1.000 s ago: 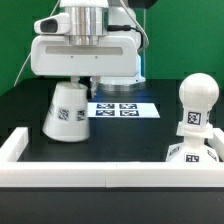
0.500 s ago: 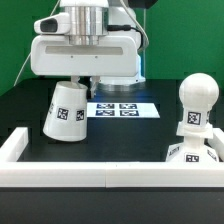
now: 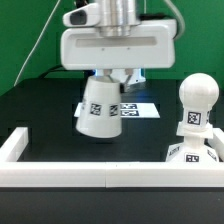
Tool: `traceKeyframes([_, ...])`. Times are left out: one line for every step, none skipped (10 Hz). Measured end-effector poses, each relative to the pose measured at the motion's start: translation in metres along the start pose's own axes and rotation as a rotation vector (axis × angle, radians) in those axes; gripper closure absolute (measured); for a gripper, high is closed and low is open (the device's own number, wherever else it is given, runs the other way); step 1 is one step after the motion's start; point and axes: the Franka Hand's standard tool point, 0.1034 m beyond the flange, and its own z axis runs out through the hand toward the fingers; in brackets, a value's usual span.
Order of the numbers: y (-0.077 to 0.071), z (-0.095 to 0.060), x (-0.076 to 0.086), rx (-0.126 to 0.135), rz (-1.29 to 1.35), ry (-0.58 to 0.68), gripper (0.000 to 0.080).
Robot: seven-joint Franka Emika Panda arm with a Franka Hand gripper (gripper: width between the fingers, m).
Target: Assemble lamp
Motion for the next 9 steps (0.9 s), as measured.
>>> traceKeyframes([-0.014,-0.009,0.011,0.015,0.013,0.007,0.0755])
traceKeyframes([-0.027,-0.019,0.02,0.026,0.043,-0.003,0.0755])
traceKeyframes([-0.041,-0.038,0.034,0.04,0.068,-0.029,0.0755])
traceKeyframes([-0.047,-0.056,0.049,0.05,0.077,-0.042,0.0755])
traceKeyframes([-0.046,-0.066,0.058,0.057,0.082,-0.044,0.0755])
traceKeyframes([-0.046,-0.063,0.057,0.055,0.082,-0.042,0.0755])
traceKeyframes([-0.046,-0.062,0.056,0.055,0.081,-0.044,0.0755])
traceKeyframes([-0.046,-0.062,0.056,0.055,0.082,-0.044,0.0755])
traceKeyframes([-0.046,-0.063,0.056,0.057,0.08,-0.049,0.0755])
